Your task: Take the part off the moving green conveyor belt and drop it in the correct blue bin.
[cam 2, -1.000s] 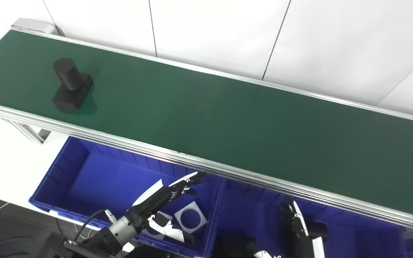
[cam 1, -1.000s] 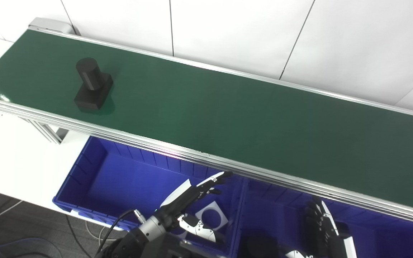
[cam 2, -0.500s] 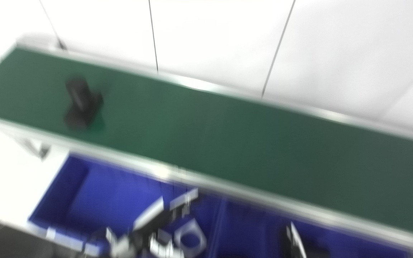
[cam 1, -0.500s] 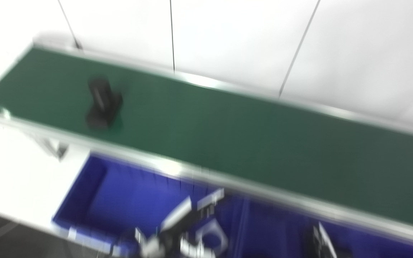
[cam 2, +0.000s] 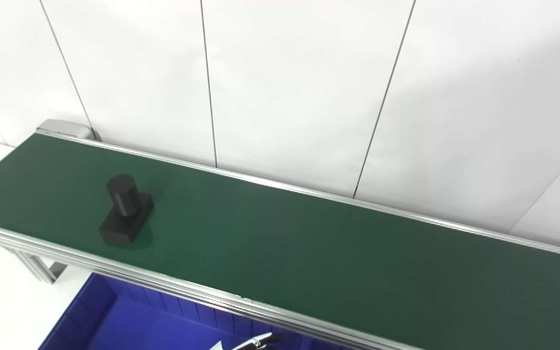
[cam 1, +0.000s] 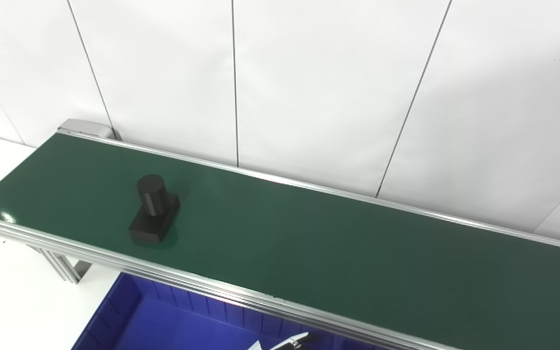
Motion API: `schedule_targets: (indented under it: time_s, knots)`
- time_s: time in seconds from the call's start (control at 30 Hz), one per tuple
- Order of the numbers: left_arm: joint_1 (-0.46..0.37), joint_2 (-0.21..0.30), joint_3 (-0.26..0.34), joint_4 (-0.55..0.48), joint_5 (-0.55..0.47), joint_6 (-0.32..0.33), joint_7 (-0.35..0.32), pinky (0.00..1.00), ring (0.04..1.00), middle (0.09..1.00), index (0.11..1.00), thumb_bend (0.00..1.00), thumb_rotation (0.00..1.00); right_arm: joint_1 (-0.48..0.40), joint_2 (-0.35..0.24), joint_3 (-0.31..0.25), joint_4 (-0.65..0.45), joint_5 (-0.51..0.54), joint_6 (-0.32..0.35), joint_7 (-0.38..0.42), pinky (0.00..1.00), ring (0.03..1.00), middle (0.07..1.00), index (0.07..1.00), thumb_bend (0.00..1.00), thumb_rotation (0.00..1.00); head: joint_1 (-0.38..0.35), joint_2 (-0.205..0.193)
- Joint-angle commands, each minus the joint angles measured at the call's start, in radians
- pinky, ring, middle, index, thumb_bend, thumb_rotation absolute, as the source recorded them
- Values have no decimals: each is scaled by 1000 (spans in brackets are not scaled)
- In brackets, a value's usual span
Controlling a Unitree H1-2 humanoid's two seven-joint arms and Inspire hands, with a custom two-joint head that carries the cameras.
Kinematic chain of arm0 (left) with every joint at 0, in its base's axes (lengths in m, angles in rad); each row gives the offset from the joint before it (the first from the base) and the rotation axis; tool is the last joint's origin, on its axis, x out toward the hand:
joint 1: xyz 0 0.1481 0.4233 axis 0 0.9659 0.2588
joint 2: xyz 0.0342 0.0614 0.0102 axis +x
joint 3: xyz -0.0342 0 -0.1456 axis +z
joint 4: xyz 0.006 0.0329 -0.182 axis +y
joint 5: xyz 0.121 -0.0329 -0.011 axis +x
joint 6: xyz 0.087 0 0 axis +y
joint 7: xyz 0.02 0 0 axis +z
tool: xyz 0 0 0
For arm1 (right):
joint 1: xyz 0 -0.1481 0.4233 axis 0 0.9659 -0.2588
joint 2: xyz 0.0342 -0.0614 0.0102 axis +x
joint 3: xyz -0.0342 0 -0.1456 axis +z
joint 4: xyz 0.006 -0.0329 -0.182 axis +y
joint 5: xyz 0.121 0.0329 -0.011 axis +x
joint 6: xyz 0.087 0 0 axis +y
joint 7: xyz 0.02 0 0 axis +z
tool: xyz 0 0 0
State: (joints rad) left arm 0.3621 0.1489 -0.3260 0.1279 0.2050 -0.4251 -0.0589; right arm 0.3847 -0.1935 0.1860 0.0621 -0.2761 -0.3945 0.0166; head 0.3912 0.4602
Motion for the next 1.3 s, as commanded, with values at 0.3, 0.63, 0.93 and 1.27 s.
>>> schedule_targets:
  time_s: [0.3, 0.63, 0.93, 1.27]
  knots:
    - [-16, 12, -29, -9, -17, -45, 44, 752, 874, 929, 901, 935, 204, -17, -2, -8, -14, -7, -75, -53, 673, 795, 849, 910, 780, 182, -3, 6]
    - [-20, 11, -44, -6, -22, -44, 61, 752, 859, 910, 892, 953, 228, -12, -24, 13, -95, -3, -75, -124, 596, 739, 814, 888, 814, 229, 0, 11]
    - [-21, 12, -64, -11, -14, -45, 95, 725, 842, 901, 887, 944, 223, -5, -19, 0, -195, 34, -74, -118, 587, 738, 815, 891, 808, 242, 2, 21]
    - [-20, 19, -83, -8, 10, -45, 164, 720, 835, 894, 892, 934, 232, -35, -10, -46, -281, 66, -44, -78, 614, 760, 829, 899, 821, 327, -5, 27]
